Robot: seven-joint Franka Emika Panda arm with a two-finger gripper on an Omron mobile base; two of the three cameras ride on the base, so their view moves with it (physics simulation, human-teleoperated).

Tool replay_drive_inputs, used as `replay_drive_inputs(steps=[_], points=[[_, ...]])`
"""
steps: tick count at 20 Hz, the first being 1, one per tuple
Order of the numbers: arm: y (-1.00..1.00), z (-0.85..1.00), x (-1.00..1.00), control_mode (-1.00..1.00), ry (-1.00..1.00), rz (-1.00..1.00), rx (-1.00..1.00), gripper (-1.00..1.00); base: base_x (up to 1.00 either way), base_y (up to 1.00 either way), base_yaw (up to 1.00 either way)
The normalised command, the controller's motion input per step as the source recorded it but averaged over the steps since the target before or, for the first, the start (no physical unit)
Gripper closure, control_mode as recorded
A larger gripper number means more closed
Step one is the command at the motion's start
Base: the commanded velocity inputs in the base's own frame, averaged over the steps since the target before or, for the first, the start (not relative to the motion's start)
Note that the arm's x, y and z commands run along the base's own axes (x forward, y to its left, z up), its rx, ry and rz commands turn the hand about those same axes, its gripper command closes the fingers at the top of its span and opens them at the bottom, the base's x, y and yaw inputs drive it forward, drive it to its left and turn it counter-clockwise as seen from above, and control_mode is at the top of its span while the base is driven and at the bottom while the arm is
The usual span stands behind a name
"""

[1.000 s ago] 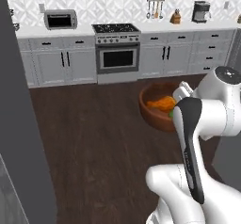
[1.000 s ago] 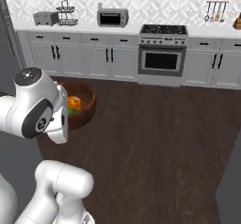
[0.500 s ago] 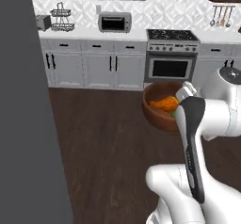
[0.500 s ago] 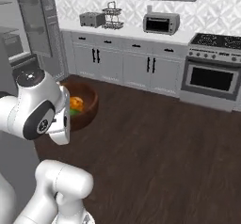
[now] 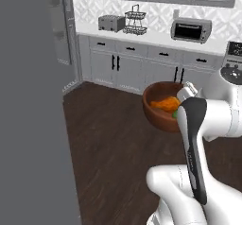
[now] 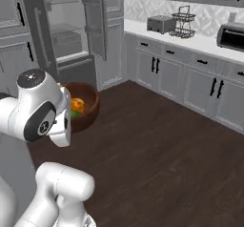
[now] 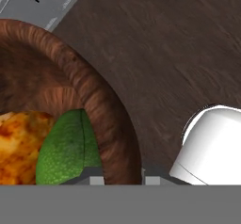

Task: Pick the chicken drumstick and avocado from their plates and place them in the bowl. Then put the bowl in the fridge.

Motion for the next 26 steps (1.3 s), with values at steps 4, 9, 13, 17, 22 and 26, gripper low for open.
replay_drive_inputs(steps=[4, 9, 13, 17, 22, 26], points=[[0.0, 0.0, 0.0, 1.0, 0.0, 0.0, 0.0, 1.0, 0.65, -0.84, 0.61], [0.0, 0.0, 0.0, 1.0, 0.0, 0.0, 0.0, 1.0, 0.61, -0.98, 0.55], [0.0, 0.0, 0.0, 1.0, 0.0, 0.0, 0.0, 1.0, 0.55, -0.96, 0.55], [0.0, 0.0, 0.0, 1.0, 0.0, 0.0, 0.0, 1.0, 0.56, -0.92, 0.57], [0.0, 0.0, 0.0, 1.0, 0.0, 0.0, 0.0, 1.0, 0.64, -0.98, 0.53], [0.0, 0.0, 0.0, 1.0, 0.0, 0.0, 0.0, 1.0, 0.91, -1.0, 0.48]])
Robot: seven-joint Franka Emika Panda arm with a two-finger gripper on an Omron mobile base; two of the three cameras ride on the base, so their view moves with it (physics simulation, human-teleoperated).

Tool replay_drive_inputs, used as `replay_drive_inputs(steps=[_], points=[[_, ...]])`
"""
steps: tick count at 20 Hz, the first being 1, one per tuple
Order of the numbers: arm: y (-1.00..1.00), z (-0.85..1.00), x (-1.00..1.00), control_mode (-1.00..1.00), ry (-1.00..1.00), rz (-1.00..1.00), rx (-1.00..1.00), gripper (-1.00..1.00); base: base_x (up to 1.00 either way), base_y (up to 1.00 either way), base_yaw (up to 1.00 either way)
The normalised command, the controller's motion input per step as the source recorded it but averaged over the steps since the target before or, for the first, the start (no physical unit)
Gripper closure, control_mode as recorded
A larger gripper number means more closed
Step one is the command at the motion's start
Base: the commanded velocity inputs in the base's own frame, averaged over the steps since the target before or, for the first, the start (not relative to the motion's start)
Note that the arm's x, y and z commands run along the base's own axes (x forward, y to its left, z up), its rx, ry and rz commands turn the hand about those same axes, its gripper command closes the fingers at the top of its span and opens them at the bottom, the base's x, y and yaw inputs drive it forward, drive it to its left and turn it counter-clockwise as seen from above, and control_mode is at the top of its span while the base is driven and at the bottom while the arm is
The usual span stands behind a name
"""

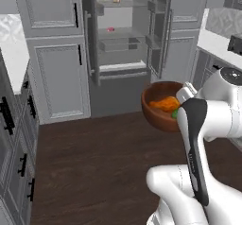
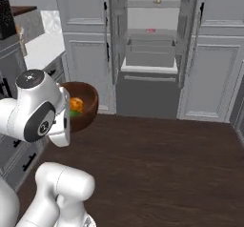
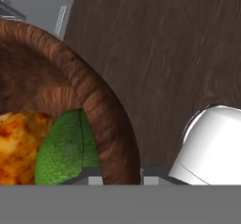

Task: Pick the chicken drumstick and avocado from their plates and place them in the bowl. Then put the bowl in the fridge.

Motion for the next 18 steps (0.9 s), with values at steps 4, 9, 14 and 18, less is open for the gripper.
replay_drive_inputs(steps=[4, 9, 14, 18], points=[[0.0, 0.0, 0.0, 1.0, 0.0, 0.0, 0.0, 1.0, 1.0, -1.0, 0.34], [0.0, 0.0, 0.0, 1.0, 0.0, 0.0, 0.0, 1.0, 1.0, -0.74, 0.0], [0.0, 0.0, 0.0, 1.0, 0.0, 0.0, 0.0, 1.0, 1.0, 0.02, -0.14], [0.0, 0.0, 0.0, 1.0, 0.0, 0.0, 0.0, 1.0, 1.0, 0.41, -0.11]])
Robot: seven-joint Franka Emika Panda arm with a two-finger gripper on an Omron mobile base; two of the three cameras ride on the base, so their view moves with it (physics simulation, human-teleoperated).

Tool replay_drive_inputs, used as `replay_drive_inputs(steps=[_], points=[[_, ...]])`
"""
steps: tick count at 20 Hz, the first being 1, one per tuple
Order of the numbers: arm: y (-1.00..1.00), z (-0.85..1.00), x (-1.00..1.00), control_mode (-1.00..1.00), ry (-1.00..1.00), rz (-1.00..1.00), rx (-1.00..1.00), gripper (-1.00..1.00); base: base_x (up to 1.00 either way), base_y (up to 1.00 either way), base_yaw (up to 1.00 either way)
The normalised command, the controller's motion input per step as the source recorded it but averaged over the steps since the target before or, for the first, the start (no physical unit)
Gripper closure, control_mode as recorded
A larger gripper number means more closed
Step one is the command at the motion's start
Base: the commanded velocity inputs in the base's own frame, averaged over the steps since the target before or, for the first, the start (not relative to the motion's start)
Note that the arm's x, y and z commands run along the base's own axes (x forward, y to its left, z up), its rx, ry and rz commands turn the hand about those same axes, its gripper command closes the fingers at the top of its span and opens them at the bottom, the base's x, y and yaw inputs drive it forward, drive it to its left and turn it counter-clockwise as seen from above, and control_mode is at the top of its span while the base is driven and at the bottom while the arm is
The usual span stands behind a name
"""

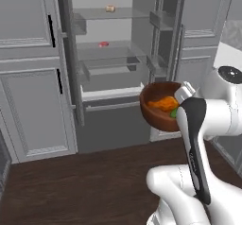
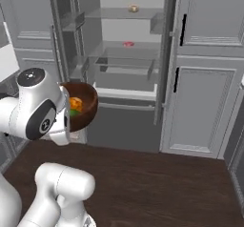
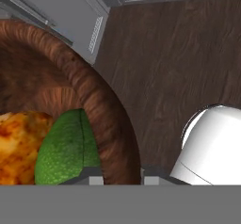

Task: Pick the chicken drumstick and avocado from their plates and place them in the bowl. Then put the bowl in the fridge.

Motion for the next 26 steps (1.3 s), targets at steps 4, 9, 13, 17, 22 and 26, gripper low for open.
replay_drive_inputs(steps=[4, 9, 13, 17, 22, 26], points=[[0.0, 0.0, 0.0, 1.0, 0.0, 0.0, 0.0, 1.0, 1.0, 0.31, -0.09], [0.0, 0.0, 0.0, 1.0, 0.0, 0.0, 0.0, 1.0, 0.88, 0.16, -0.01], [0.0, 0.0, 0.0, 1.0, 0.0, 0.0, 0.0, 1.0, 0.93, 0.0, 0.03], [0.0, 0.0, 0.0, 1.0, 0.0, 0.0, 0.0, 1.0, 0.76, -0.08, 0.02], [0.0, 0.0, 0.0, 1.0, 0.0, 0.0, 0.0, 1.0, 0.51, -0.26, 0.01], [0.0, 0.0, 0.0, 1.0, 0.0, 0.0, 0.0, 1.0, 0.3, -0.36, 0.0]])
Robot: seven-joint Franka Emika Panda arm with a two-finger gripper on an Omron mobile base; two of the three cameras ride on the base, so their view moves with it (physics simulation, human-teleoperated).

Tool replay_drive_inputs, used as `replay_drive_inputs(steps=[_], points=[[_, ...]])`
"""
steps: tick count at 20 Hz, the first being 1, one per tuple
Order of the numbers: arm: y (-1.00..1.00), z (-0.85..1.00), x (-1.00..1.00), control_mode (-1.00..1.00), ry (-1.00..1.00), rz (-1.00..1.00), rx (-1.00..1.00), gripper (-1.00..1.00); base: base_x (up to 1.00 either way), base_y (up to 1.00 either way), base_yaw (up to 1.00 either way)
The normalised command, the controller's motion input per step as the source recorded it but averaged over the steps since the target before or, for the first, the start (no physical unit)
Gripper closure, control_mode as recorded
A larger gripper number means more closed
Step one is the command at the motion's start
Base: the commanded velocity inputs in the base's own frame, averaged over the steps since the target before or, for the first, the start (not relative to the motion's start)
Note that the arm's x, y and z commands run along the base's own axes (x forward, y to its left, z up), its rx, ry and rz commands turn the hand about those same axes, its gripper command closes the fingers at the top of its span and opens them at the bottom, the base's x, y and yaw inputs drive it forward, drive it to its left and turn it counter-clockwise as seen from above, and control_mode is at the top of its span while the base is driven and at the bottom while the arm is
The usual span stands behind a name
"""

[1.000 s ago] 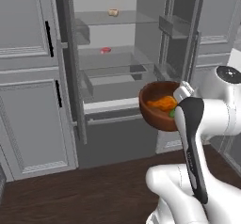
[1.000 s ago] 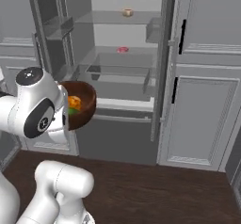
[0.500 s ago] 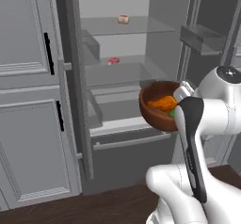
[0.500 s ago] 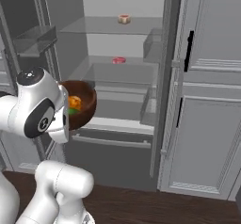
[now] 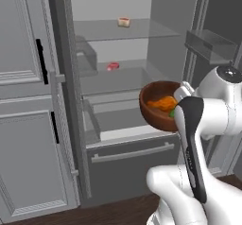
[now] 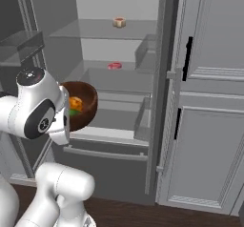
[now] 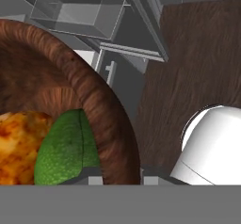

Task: Pick the chicken drumstick and avocado from their plates and place them in the bowl. Then put the bowl in the fridge.

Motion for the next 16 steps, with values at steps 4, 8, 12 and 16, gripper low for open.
replay_drive_inputs(steps=[4, 8, 12, 16], points=[[0.0, 0.0, 0.0, 1.0, 0.0, 0.0, 0.0, 1.0, 0.01, -0.03, 0.0], [0.0, 0.0, 0.0, 1.0, 0.0, 0.0, 0.0, 1.0, 0.47, -0.22, 0.04], [0.0, 0.0, 0.0, 1.0, 0.0, 0.0, 0.0, 1.0, 0.73, -0.45, 0.04], [0.0, 0.0, 0.0, 1.0, 0.0, 0.0, 0.0, 1.0, 0.62, 0.27, -0.05]])
